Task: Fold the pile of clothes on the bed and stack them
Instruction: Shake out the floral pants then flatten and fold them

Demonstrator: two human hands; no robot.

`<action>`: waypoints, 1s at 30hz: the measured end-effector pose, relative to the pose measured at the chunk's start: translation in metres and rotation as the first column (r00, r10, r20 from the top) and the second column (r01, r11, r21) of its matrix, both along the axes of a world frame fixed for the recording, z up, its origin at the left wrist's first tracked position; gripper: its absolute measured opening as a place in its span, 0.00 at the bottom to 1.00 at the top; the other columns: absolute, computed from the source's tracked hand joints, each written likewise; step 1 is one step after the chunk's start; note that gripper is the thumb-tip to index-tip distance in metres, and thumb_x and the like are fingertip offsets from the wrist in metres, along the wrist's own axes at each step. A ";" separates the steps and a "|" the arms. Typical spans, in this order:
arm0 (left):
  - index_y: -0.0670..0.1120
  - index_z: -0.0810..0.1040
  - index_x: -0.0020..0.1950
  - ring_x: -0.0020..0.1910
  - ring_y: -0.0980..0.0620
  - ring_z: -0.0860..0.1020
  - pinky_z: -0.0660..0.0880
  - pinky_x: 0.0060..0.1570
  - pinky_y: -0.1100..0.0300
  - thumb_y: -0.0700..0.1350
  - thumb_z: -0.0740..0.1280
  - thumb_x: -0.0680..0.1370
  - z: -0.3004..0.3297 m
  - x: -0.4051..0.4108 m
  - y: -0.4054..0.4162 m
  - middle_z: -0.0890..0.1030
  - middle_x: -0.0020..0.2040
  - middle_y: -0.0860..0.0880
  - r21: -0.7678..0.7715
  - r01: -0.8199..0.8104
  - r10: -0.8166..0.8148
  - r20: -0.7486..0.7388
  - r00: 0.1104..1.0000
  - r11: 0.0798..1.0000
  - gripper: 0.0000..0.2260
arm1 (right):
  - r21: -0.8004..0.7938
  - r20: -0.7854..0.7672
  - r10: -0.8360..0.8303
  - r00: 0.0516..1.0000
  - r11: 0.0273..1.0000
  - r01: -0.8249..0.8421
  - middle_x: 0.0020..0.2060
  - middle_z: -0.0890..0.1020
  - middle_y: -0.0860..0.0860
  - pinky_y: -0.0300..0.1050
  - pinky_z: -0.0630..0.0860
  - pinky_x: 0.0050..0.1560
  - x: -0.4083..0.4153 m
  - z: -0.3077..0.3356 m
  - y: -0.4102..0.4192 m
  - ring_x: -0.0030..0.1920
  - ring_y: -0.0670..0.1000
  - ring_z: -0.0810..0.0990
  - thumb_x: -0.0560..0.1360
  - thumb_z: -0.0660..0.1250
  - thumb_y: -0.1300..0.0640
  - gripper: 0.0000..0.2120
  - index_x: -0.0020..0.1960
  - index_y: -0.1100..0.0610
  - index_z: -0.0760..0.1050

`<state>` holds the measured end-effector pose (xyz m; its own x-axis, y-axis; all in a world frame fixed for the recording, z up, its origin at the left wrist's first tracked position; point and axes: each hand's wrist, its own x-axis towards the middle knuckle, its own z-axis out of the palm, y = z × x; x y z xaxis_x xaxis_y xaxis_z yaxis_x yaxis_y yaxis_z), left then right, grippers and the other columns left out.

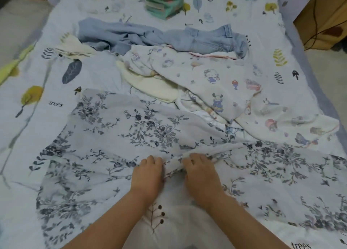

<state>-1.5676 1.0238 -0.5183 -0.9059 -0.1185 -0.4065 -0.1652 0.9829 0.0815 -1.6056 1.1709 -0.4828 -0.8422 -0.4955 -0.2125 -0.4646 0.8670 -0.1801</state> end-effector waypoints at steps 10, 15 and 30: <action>0.46 0.66 0.55 0.46 0.45 0.77 0.65 0.38 0.57 0.45 0.57 0.79 0.009 -0.020 -0.053 0.78 0.48 0.47 0.207 0.161 -0.156 -0.040 0.987 0.965 0.06 | 0.070 0.068 -0.013 0.998 0.998 0.008 0.35 0.81 0.53 0.43 0.73 0.38 -0.027 0.006 -0.060 0.36 0.55 0.80 0.67 0.71 0.61 0.07 0.45 0.56 0.77; 0.56 0.69 0.49 0.42 0.57 0.73 0.68 0.41 0.67 0.42 0.63 0.76 0.022 -0.004 -0.113 0.70 0.38 0.61 0.386 0.089 -0.134 0.092 0.987 0.918 0.08 | -0.027 -0.022 -0.153 0.988 0.988 0.152 0.41 0.79 0.52 0.45 0.64 0.36 -0.059 0.011 -0.054 0.40 0.55 0.76 0.78 0.55 0.59 0.05 0.49 0.55 0.70; 0.45 0.76 0.37 0.36 0.48 0.74 0.67 0.36 0.59 0.39 0.71 0.68 0.094 -0.121 -0.296 0.78 0.34 0.47 0.090 -0.263 0.271 -0.103 0.957 0.961 0.05 | -0.106 -0.134 -0.358 0.924 0.932 0.346 0.35 0.76 0.53 0.46 0.61 0.33 -0.133 -0.013 -0.067 0.37 0.56 0.72 0.79 0.56 0.57 0.08 0.45 0.58 0.70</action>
<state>-1.6885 0.7273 -0.4247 -0.8861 -0.3358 -0.3196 -0.4061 0.8947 0.1858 -1.7387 1.1040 -0.4961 -0.9842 -0.1712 -0.0444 -0.1586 0.9654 -0.2069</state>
